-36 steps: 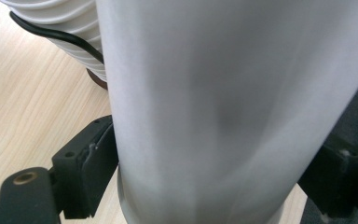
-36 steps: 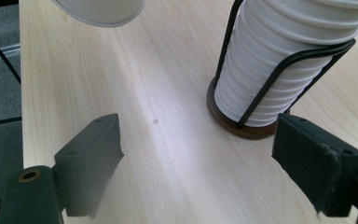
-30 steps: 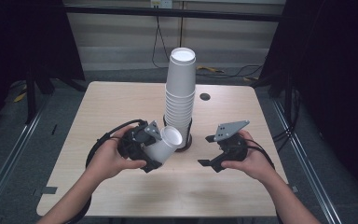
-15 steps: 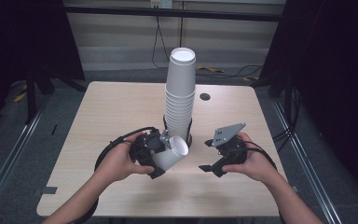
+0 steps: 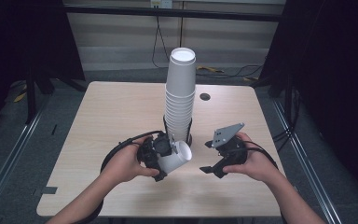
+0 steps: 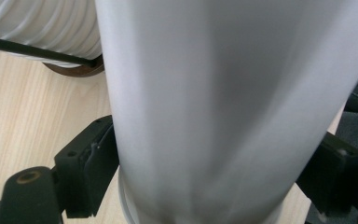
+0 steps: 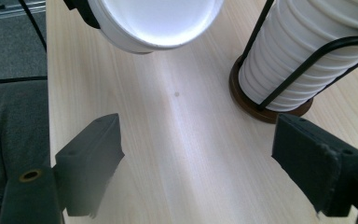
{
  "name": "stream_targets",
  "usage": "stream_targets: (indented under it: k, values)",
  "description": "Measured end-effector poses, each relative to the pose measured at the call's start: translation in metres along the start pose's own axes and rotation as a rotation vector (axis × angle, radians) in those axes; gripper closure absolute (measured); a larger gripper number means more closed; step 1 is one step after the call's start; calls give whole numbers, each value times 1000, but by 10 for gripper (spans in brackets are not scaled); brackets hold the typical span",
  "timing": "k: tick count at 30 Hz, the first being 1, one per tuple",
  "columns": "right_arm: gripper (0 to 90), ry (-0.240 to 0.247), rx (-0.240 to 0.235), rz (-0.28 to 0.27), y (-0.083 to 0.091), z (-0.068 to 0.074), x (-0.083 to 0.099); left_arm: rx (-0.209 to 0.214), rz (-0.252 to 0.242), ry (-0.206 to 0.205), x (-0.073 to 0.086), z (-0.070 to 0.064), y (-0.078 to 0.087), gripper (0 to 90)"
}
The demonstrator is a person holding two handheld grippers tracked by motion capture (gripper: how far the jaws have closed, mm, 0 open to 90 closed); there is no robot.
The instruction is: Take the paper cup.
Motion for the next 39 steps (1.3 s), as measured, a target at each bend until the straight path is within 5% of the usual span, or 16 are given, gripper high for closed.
stream_targets:
  k: [23,36,39]
  values:
    - [165,55,-43,35,1,7,-14,18,21,-51,-12,-8,-1,157]
    - [160,83,-63,69,0,12,-18,30,23,-46,-16,-12,0,156]
    - [158,77,-66,81,-1,13,-19,28,32,-78,-19,-13,0,156]
Point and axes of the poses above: each handheld gripper's, and its own axes: y roughly backward along the jaws, x roughly out of its underside, z roughly to its left, the point moved 9 cm from there along -y, roughly forward along the jaws, and after that the axes turned 13 degrees about z, right-handed, at the moved point
